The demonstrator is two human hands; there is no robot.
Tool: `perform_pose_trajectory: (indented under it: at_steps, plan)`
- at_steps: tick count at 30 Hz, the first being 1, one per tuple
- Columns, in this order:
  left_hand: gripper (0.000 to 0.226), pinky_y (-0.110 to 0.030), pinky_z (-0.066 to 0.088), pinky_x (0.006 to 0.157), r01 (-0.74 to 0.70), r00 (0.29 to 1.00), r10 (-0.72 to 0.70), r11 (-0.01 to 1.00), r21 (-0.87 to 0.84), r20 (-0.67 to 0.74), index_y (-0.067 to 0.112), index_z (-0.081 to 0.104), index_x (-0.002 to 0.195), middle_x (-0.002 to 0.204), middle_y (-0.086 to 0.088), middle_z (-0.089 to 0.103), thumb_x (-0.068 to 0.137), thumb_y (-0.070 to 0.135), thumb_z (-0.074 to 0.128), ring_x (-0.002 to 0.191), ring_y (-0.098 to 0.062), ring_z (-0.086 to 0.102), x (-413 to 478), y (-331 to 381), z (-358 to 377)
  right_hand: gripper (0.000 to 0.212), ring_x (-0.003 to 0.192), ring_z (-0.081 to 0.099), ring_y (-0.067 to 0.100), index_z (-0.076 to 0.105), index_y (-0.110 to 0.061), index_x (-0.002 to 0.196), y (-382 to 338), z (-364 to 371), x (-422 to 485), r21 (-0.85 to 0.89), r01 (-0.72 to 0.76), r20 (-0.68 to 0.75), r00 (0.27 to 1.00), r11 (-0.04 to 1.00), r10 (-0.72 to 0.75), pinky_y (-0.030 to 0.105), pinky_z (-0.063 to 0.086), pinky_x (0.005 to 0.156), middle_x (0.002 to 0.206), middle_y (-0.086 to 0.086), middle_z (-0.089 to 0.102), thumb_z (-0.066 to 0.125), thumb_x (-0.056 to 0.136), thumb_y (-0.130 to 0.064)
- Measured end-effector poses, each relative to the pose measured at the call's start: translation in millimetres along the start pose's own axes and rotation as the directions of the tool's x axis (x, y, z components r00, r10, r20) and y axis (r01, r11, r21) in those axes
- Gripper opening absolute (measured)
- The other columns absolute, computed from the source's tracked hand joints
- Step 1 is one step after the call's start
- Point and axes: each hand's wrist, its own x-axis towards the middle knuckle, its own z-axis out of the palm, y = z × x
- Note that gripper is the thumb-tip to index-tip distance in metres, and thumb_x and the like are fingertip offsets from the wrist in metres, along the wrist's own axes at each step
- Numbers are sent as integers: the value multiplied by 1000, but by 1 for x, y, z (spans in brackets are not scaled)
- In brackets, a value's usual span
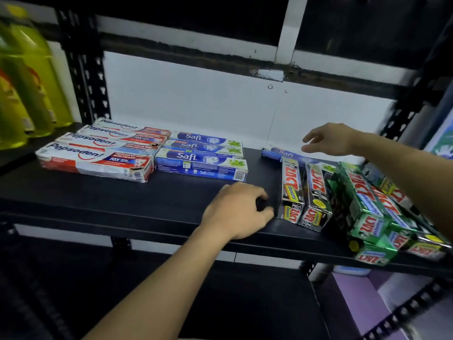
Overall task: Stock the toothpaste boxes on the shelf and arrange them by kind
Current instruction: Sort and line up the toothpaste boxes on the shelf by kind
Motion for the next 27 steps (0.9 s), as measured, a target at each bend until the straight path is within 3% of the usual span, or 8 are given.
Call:
perform_pose_trajectory:
  at_steps: [4, 9, 15, 21, 24, 27]
  plan:
    - [41, -41, 50, 95, 23, 1000, -23, 1000, -10, 15, 38, 63, 118, 122, 15, 64, 85, 59, 52, 116, -20, 52, 4, -3, 3, 52, 115, 58, 27, 60, -20, 133, 14, 5, 22, -1, -41, 108, 993, 999, 41, 40, 42, 104, 129, 7, 65, 63, 90, -49]
    - [42, -40, 48, 96, 34, 999, -34, 999, -2, 30, 39, 60, 118, 121, 16, 61, 84, 60, 49, 115, -18, 50, 7, -4, 6, 57, 97, 64, 21, 64, -24, 127, 27, 15, 34, 83, -73, 250, 967, 994, 51, 40, 57, 81, 115, 6, 70, 71, 78, -52]
    - [52, -39, 45, 99, 31, 999, -32, 999, 8, 35, 41, 58, 118, 124, 19, 59, 77, 67, 39, 119, -15, 50, 10, -7, 10, 57, 95, 69, 21, 68, -24, 122, 34, 20, 44, 100, -46, 210, 977, 994, 24, 46, 59, 84, 101, -5, 75, 76, 73, -51]
    - [57, -38, 44, 101, 43, 998, -43, 999, 3, 41, 42, 57, 120, 127, 19, 58, 74, 67, 36, 120, -13, 50, 10, -6, 10, 57, 102, 66, 21, 58, -27, 133, 41, 25, 49, 73, -40, 228, 973, 997, 23, 44, 53, 94, 113, -1, 72, 69, 83, -52]
    - [55, -38, 44, 102, 45, 998, -45, 999, 6, 40, 41, 58, 120, 127, 19, 59, 76, 66, 37, 120, -14, 50, 10, -5, 10, 62, 99, 66, 20, 55, -25, 137, 45, 28, 49, 67, -55, 250, 968, 996, 37, 41, 54, 91, 106, -1, 72, 70, 83, -50]
    - [53, -38, 42, 104, 54, 998, -53, 999, -6, 33, 40, 59, 119, 128, 20, 58, 77, 64, 39, 121, -14, 49, 9, -4, 8, 58, 92, 67, 15, 61, -19, 133, 47, 30, 49, 85, -49, 173, 984, 995, 34, 34, 50, 88, 102, 1, 72, 73, 82, -45]
